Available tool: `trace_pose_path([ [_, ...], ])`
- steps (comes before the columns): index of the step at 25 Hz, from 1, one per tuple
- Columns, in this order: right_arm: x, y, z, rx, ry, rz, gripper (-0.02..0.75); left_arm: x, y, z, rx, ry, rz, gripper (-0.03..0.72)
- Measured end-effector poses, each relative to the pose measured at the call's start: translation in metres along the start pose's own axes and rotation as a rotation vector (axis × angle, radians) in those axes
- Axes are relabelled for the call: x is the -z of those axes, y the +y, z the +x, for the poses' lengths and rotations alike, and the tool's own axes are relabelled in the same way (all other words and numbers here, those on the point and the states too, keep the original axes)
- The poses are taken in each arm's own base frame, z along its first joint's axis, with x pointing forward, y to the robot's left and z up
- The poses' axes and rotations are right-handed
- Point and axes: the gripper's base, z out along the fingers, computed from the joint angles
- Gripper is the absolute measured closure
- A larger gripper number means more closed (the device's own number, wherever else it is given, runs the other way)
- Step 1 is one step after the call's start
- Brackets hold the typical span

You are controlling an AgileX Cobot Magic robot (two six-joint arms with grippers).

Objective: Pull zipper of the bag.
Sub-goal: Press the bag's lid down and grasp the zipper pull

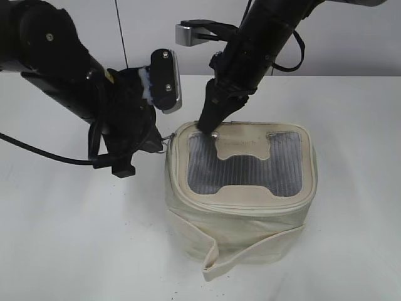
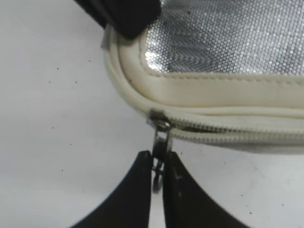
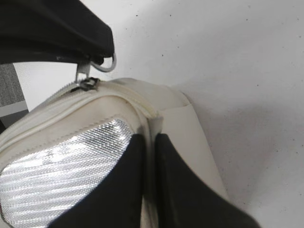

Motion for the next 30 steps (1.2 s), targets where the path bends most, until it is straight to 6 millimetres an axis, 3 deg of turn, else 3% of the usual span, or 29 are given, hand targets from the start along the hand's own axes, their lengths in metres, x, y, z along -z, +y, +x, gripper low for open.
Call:
trace_pose_path([
  [3, 0.000, 0.000, 0.000, 0.000, 0.000, 0.000, 0.696, 0.000, -0.002, 0.001, 0.003, 0.011, 0.023, 0.688],
  [11, 0.000, 0.000, 0.000, -0.009, -0.003, -0.003, 0.696, 0.004, -0.007, 0.002, 0.142, 0.039, 0.082, 0.690],
  [17, 0.000, 0.001, -0.001, -0.024, -0.006, -0.006, 0.696, 0.019, -0.012, 0.001, 0.253, 0.053, 0.132, 0.690],
  [30, 0.000, 0.000, 0.000, -0.036, -0.002, -0.002, 0.697, 0.029, -0.052, -0.014, 0.428, 0.126, 0.448, 0.690],
])
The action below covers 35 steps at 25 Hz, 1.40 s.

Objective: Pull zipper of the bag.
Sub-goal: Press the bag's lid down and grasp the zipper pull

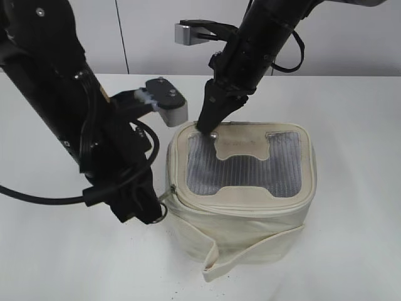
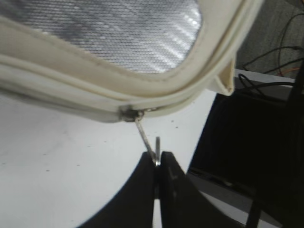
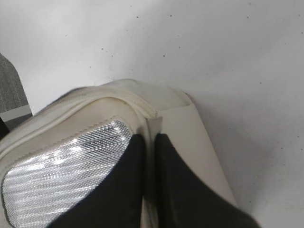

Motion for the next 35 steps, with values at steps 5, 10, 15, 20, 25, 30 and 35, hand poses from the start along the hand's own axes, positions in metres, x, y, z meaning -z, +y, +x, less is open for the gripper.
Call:
trace_pose_path([
  [5, 0.000, 0.000, 0.000, -0.003, 0.003, 0.003, 0.697, -0.012, -0.034, -0.012, -0.021, 0.023, 0.040, 0.690],
  [10, 0.000, 0.001, 0.000, -0.005, -0.003, -0.005, 0.699, -0.026, -0.071, -0.032, -0.078, -0.048, -0.003, 0.690],
  [15, 0.000, 0.001, -0.001, -0.004, -0.003, -0.006, 0.699, -0.029, -0.084, -0.046, -0.046, -0.178, -0.023, 0.690],
  [20, 0.000, 0.001, -0.001, -0.005, -0.005, -0.008, 0.699, -0.028, -0.085, -0.058, 0.065, -0.318, 0.005, 0.690],
  [25, -0.001, 0.001, -0.001, -0.006, -0.006, -0.011, 0.699, -0.038, -0.084, -0.061, 0.115, -0.322, 0.029, 0.690],
  [30, -0.001, 0.001, -0.001, -0.011, -0.007, -0.011, 0.699, -0.046, -0.083, -0.061, 0.131, -0.309, 0.038, 0.690],
  [35, -0.001, 0.001, -0.001, -0.071, -0.002, -0.006, 0.670, -0.036, -0.085, -0.059, 0.075, -0.314, 0.005, 0.661],
])
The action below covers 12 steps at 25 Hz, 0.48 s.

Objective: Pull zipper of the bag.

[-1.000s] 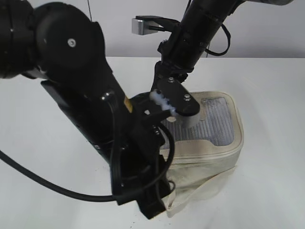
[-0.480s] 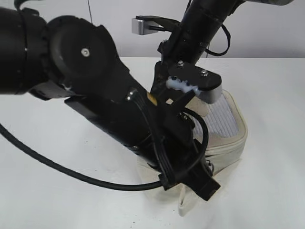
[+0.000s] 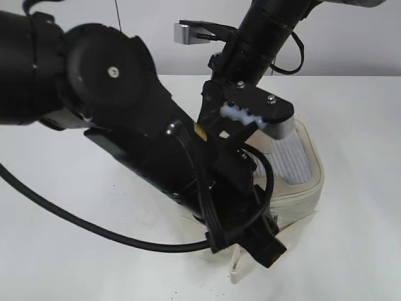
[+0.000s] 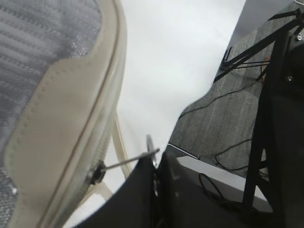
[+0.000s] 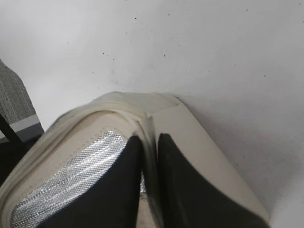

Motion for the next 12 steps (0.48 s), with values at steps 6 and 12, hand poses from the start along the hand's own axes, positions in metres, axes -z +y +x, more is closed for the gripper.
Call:
trace_pose_path([
  [6, 0.005, 0.000, -0.001, -0.073, -0.005, 0.028, 0.416, 0.038, -0.009, -0.008, -0.043, -0.087, -0.007, 0.394],
  [12, 0.037, 0.006, -0.002, -0.080, -0.060, 0.080, 0.337, 0.075, 0.009, -0.012, 0.021, -0.179, -0.060, 0.265],
])
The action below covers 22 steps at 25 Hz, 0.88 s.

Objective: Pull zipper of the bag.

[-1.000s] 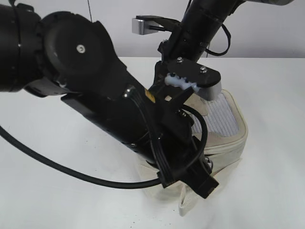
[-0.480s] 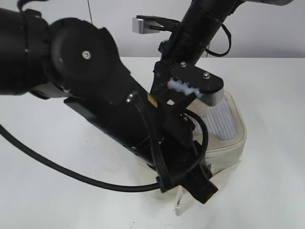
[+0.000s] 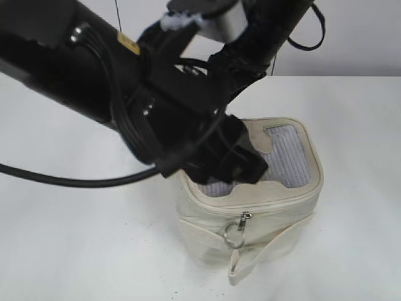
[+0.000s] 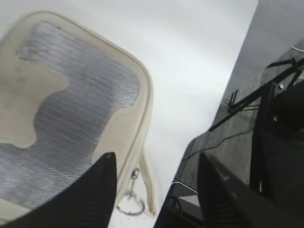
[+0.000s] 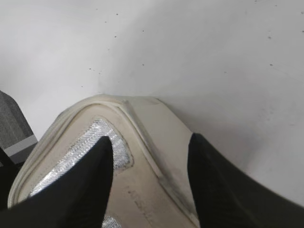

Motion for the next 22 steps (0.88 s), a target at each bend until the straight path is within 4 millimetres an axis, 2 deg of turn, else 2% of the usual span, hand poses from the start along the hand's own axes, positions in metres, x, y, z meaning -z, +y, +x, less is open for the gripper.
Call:
trace_pose_path([
  [3, 0.018, -0.009, 0.004, -0.030, -0.019, 0.048, 0.331, 0.009, 0.018, -0.002, 0.043, -0.021, -0.043, 0.258],
  [7, 0.039, -0.034, 0.016, -0.100, -0.036, 0.109, 0.330, 0.015, 0.047, -0.002, 0.100, -0.035, -0.107, 0.246],
  [11, 0.062, -0.058, 0.032, -0.182, -0.072, 0.150, 0.329, 0.014, 0.083, -0.013, 0.148, -0.049, -0.175, 0.233],
  [15, 0.075, -0.077, 0.057, -0.271, -0.071, 0.168, 0.329, 0.002, 0.114, -0.029, 0.158, -0.027, -0.193, 0.232],
  [18, 0.078, -0.082, 0.077, -0.327, -0.048, 0.163, 0.329, -0.011, 0.125, -0.043, 0.115, 0.008, -0.163, 0.231],
  [22, 0.074, -0.078, 0.098, -0.370, -0.006, 0.141, 0.329, -0.034, 0.135, -0.060, 0.086, 0.045, -0.079, 0.230],
])
